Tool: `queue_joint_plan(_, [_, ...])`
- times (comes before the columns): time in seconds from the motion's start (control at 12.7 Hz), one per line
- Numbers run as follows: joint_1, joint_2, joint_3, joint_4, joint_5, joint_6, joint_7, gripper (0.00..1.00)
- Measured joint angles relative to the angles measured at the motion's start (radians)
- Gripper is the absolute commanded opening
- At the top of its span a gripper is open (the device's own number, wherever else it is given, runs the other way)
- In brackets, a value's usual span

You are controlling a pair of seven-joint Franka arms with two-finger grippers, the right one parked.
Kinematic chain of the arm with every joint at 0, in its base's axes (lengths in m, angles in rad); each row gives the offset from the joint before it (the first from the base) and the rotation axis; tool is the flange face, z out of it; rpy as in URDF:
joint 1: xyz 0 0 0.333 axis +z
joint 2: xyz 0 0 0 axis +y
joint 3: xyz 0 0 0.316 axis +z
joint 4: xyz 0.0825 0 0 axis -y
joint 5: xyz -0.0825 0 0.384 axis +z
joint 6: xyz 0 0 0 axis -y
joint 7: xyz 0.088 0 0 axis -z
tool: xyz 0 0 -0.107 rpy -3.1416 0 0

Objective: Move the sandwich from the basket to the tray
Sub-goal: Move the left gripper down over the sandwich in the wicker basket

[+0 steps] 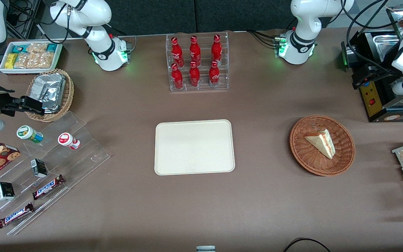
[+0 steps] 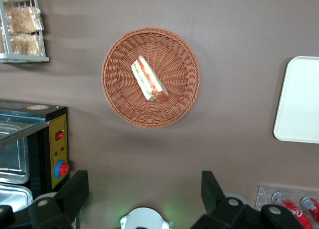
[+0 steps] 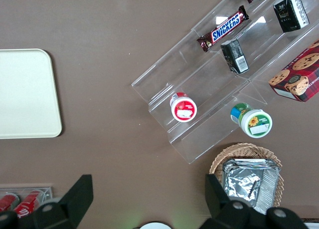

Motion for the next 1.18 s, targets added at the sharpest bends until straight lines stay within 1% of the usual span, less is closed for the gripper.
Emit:
queue_joint_plan(0.24, [0.0, 0.0, 0.0, 0.0, 0.0, 0.0, 0.047, 1.0])
queue_joint_plan(0.55, [0.001, 0.008, 0.002, -0.007, 0.0, -0.008, 0.051, 1.0])
queue_joint_plan(0.79, [0.004, 0.037, 0.01, -0.043, 0.003, 0.008, 0.054, 1.0])
queue_joint_plan(1.03, [0.008, 0.05, 0.047, -0.147, 0.005, 0.139, 0.011, 1.0])
queue_joint_plan(1.18, [0.018, 0.046, 0.066, -0.243, 0.004, 0.26, -0.08, 1.0])
